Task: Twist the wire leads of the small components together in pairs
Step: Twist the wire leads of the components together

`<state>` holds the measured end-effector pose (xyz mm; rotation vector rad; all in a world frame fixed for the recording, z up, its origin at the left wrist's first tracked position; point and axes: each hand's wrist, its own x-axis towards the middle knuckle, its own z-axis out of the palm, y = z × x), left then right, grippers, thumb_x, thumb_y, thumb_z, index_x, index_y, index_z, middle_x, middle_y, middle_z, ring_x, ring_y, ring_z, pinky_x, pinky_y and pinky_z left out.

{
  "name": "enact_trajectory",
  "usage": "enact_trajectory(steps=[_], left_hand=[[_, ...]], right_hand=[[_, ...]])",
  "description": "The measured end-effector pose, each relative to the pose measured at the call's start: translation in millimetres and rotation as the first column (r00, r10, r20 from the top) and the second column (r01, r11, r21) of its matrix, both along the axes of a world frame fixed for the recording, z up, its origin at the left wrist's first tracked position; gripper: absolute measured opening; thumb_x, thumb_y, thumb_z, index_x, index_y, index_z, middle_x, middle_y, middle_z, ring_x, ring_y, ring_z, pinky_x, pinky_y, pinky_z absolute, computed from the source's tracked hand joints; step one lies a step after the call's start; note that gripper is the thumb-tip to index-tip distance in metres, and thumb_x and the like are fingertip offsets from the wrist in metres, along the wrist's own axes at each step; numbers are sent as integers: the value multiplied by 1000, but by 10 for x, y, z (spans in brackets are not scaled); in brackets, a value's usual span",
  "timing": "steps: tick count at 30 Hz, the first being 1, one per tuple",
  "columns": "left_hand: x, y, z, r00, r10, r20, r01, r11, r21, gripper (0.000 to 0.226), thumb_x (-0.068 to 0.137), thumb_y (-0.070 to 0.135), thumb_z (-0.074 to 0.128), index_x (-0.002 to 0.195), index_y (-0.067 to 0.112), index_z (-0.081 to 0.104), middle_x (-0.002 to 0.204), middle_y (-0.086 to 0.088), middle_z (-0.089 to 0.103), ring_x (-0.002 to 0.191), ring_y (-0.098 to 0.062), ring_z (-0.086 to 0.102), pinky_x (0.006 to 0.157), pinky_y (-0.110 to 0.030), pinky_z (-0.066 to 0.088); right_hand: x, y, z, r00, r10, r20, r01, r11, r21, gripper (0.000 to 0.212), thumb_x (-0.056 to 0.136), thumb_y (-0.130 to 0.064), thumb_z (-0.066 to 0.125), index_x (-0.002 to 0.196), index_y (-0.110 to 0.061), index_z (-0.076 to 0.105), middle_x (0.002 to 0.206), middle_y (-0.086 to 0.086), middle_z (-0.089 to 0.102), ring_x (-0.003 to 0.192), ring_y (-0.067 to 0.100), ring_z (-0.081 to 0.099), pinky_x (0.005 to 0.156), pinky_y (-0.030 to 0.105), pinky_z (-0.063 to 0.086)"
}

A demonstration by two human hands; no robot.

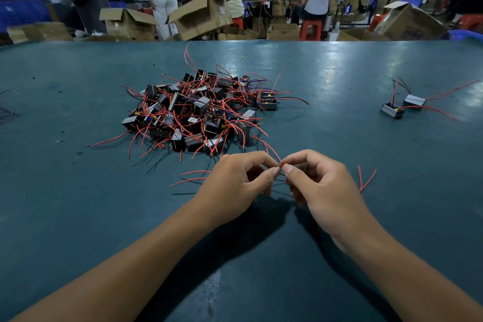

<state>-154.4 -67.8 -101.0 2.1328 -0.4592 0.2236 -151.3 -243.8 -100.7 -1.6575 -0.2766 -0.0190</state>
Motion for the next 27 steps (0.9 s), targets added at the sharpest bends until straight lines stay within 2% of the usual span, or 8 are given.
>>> enact_trajectory(steps=[4, 8, 12, 15, 18, 21, 24, 27], left_hand=[[-4, -5, -6, 1000, -2, 18, 2, 1000, -2, 17, 97, 34, 59, 88, 23, 69, 65, 5, 68, 51, -10, 58, 52, -29, 47], [6, -24, -21, 999, 27, 20, -27, 1000, 5, 26, 96, 35, 60, 79, 18, 69, 65, 3, 68, 55, -21, 58, 53, -37, 48], [7, -31, -24, 999, 21, 34, -21, 1000, 1, 23, 97, 30, 61, 80, 16, 69, 65, 4, 67, 57, -17, 58, 55, -29, 44], [1, -32, -19, 999, 13, 31, -13, 1000, 4, 21, 97, 27, 63, 81, 16, 69, 66, 4, 67, 58, -18, 58, 55, -30, 45], [-16, -19, 22, 999, 3, 41, -3, 1000, -6, 9, 95, 23, 65, 90, 17, 69, 75, 5, 70, 64, -20, 62, 60, -36, 51], [-29, -18, 104, 985, 74, 155, -71, 997, -30, 10, 92, 26, 63, 100, 21, 67, 86, 12, 66, 64, -18, 59, 63, -32, 51], [-23, -44, 183, 960, 79, 267, -95, 994, 47, 9, 93, 27, 62, 93, 20, 68, 86, 9, 63, 71, -18, 58, 67, -33, 47], [5, -66, 195, 954, 57, 294, -102, 985, 138, 12, 93, 25, 66, 85, 17, 67, 80, 6, 59, 70, -12, 53, 65, -32, 45]], right_hand=[[-6, 14, -28, 998, -26, 54, 24, 999, 38, 10, 89, -15, 69, 82, -21, 70, 59, -7, 60, 52, 7, 49, 48, 15, 37], [-6, 40, -47, 991, -76, 109, 72, 996, 44, 11, 87, -13, 72, 78, -19, 71, 59, -12, 63, 51, 2, 50, 51, 12, 37], [-3, 50, -59, 991, -82, 108, 74, 995, 73, 11, 87, -11, 72, 77, -17, 71, 58, -13, 62, 49, 0, 50, 51, 8, 36], [5, 67, -69, 988, -95, 122, 87, 994, 69, 13, 87, -10, 71, 76, -17, 71, 59, -13, 64, 49, -2, 51, 51, 8, 37], [17, 68, -84, 985, -119, 127, 116, 993, 29, 12, 87, -14, 73, 76, -18, 71, 64, -9, 68, 56, 1, 56, 57, 14, 43], [23, 50, -93, 981, -131, 142, 137, 990, -39, 10, 86, -20, 74, 77, -19, 70, 66, -7, 69, 60, 5, 57, 60, 23, 47], [7, 33, -75, 979, -123, 161, 136, 988, -72, 10, 86, -22, 74, 77, -20, 70, 68, -3, 70, 63, 8, 60, 63, 34, 50], [-22, 33, -59, 975, -111, 193, 134, 985, -109, 14, 87, -28, 73, 76, -19, 70, 66, 2, 68, 59, 10, 55, 59, 36, 48]])
